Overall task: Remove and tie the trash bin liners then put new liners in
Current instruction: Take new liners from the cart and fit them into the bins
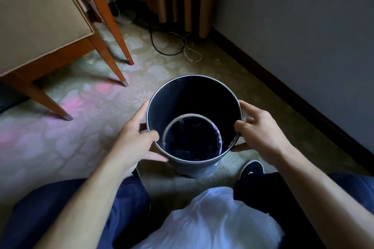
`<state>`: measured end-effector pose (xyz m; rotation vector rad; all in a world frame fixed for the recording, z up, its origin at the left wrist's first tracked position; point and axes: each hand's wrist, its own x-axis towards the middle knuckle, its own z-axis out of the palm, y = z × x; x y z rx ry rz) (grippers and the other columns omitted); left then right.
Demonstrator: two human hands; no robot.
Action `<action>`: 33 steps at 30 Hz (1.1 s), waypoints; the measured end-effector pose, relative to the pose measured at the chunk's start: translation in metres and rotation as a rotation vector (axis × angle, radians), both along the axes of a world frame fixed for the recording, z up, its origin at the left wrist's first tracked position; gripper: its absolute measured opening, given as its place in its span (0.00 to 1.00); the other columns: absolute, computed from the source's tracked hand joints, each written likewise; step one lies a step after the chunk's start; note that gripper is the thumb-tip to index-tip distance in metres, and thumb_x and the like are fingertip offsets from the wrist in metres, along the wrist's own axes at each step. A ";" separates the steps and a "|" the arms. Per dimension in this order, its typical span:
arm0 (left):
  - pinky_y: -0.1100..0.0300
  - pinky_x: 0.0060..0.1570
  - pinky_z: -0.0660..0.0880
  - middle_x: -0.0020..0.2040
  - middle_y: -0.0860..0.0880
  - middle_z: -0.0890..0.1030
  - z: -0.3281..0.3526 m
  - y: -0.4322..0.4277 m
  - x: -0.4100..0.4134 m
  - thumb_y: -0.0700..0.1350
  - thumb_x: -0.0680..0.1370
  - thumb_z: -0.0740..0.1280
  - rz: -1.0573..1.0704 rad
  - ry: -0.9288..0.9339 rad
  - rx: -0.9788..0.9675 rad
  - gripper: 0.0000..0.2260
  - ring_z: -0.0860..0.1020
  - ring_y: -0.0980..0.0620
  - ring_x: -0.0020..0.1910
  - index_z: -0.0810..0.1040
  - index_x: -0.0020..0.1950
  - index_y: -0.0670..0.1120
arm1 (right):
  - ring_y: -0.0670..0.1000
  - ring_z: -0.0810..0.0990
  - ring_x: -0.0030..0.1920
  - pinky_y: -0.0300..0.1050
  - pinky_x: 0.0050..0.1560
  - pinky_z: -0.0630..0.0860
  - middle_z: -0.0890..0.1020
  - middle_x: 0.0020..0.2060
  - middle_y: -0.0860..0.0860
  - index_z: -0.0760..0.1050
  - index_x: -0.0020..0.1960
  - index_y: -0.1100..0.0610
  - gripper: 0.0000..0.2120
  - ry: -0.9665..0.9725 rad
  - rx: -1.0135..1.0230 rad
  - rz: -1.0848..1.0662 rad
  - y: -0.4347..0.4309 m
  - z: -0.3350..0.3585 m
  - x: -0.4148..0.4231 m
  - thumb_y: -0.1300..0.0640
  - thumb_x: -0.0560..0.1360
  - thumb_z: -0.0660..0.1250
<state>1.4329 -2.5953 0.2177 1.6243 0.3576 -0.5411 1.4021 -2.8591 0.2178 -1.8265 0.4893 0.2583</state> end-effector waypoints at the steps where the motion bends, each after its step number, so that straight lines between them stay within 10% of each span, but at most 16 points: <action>1: 0.39 0.38 0.82 0.64 0.55 0.77 -0.002 0.000 0.001 0.26 0.75 0.59 0.001 0.004 -0.009 0.41 0.82 0.45 0.55 0.66 0.73 0.70 | 0.49 0.86 0.39 0.56 0.37 0.85 0.85 0.34 0.51 0.76 0.59 0.31 0.32 0.004 0.000 0.001 -0.001 -0.001 0.001 0.70 0.75 0.61; 33: 0.42 0.38 0.83 0.63 0.53 0.77 -0.109 -0.008 -0.005 0.28 0.78 0.60 0.003 0.129 0.133 0.40 0.80 0.42 0.57 0.67 0.66 0.75 | 0.54 0.86 0.33 0.51 0.31 0.84 0.83 0.50 0.56 0.70 0.72 0.39 0.33 0.215 -0.225 -0.035 0.021 -0.107 0.000 0.68 0.75 0.57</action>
